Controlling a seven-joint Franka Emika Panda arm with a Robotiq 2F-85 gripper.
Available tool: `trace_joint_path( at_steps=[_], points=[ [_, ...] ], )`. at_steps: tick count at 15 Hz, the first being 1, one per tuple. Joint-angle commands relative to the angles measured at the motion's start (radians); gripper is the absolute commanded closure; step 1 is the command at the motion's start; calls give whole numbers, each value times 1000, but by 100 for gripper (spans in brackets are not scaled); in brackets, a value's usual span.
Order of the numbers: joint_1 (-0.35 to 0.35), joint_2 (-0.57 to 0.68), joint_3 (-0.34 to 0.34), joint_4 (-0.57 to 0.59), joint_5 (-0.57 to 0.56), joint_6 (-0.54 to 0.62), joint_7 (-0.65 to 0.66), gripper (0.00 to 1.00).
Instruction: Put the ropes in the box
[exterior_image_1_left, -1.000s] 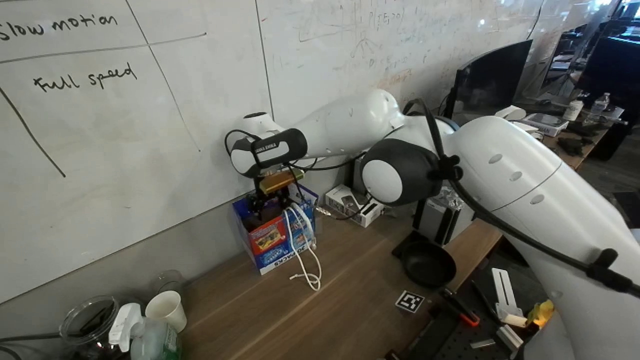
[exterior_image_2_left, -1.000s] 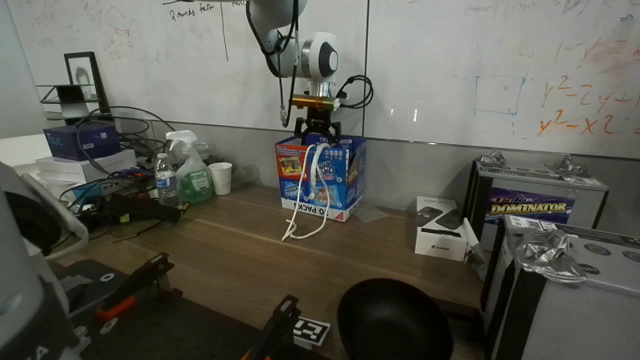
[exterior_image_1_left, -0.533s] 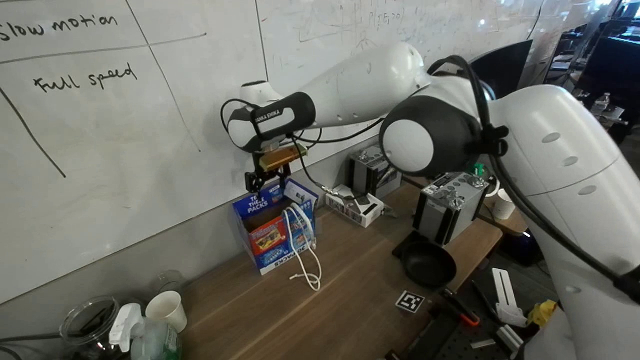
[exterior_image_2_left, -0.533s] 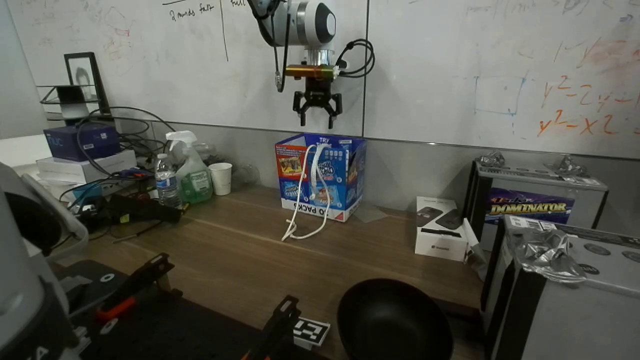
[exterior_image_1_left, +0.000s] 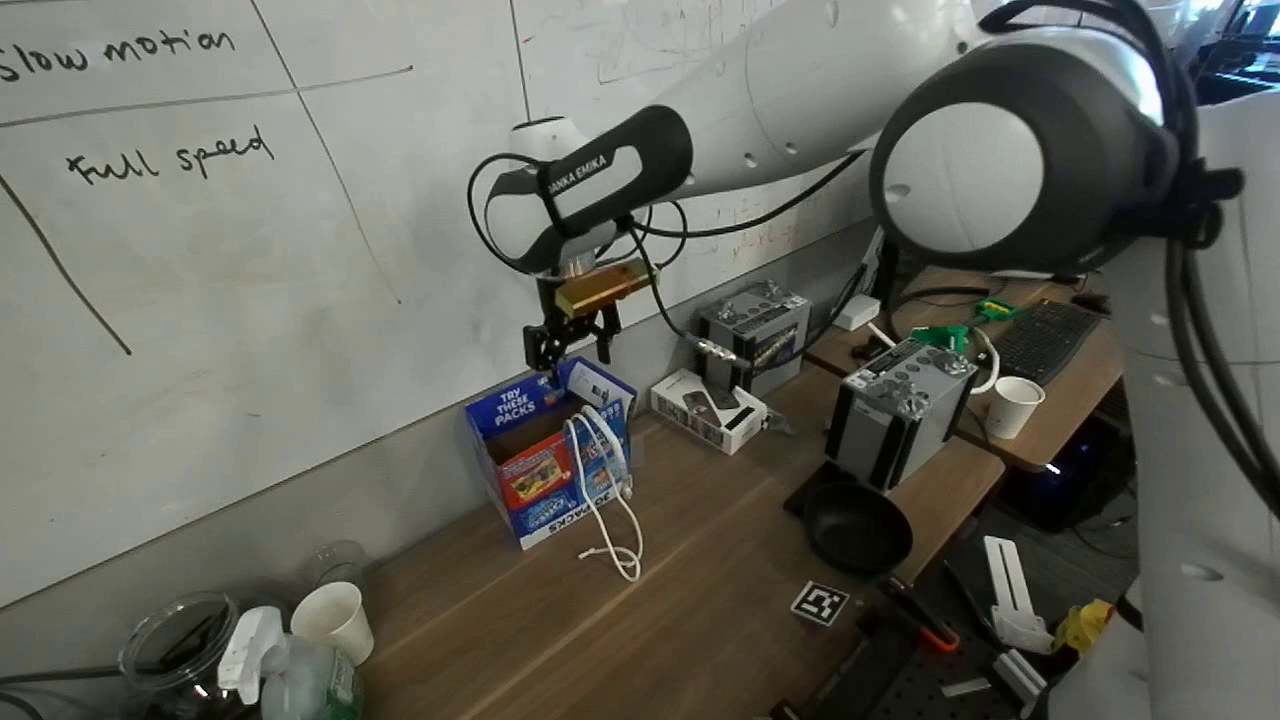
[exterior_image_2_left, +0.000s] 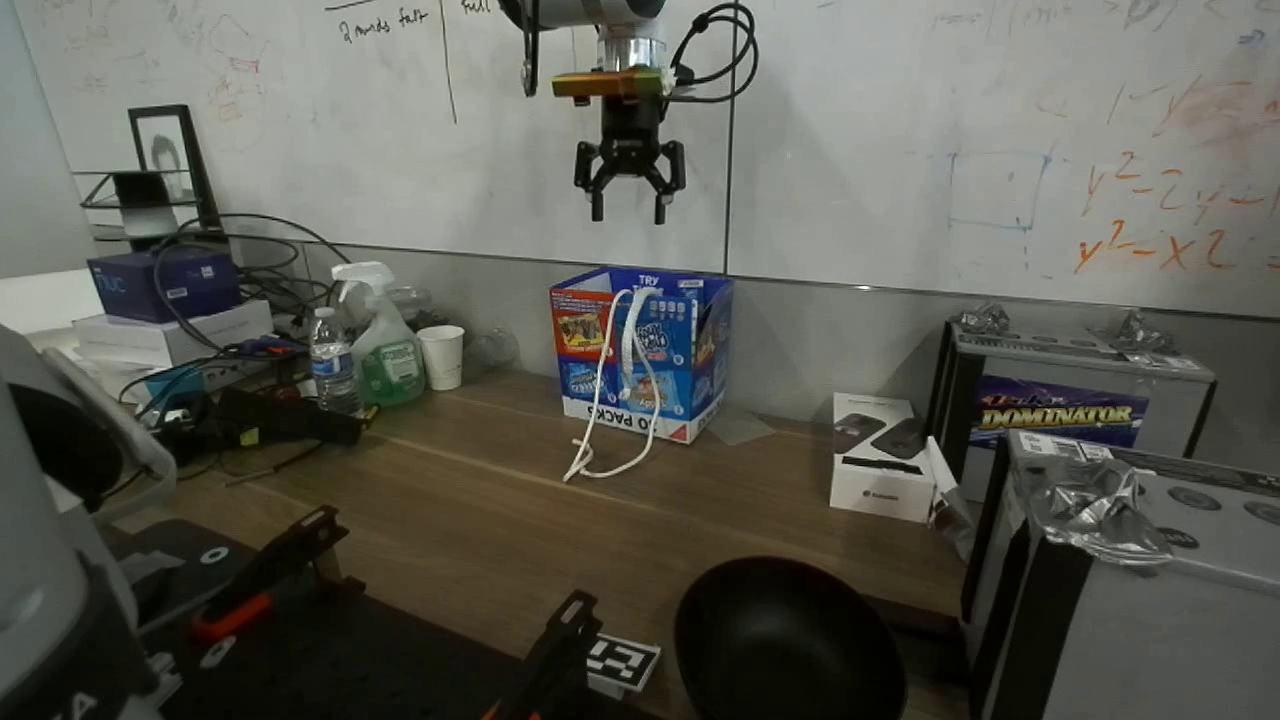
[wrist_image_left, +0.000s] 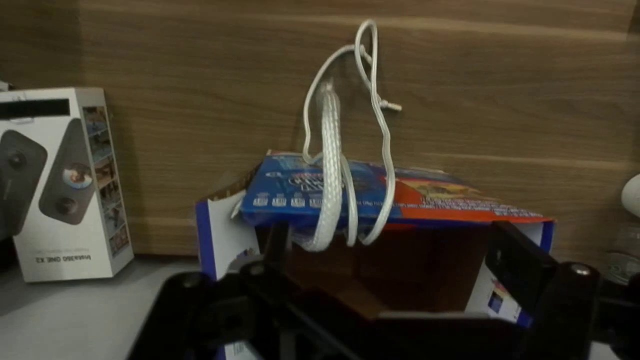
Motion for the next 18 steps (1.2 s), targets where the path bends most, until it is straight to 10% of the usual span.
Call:
trace_joint_path(
  at_steps=[1, 10, 18],
  points=[
    [-17, -153, 4, -247, -2, 44, -11, 0],
    [-76, -210, 11, -687, 21, 421, -143, 0],
    [-107, -55, 70, -756, 43, 759, -260, 0]
  ],
)
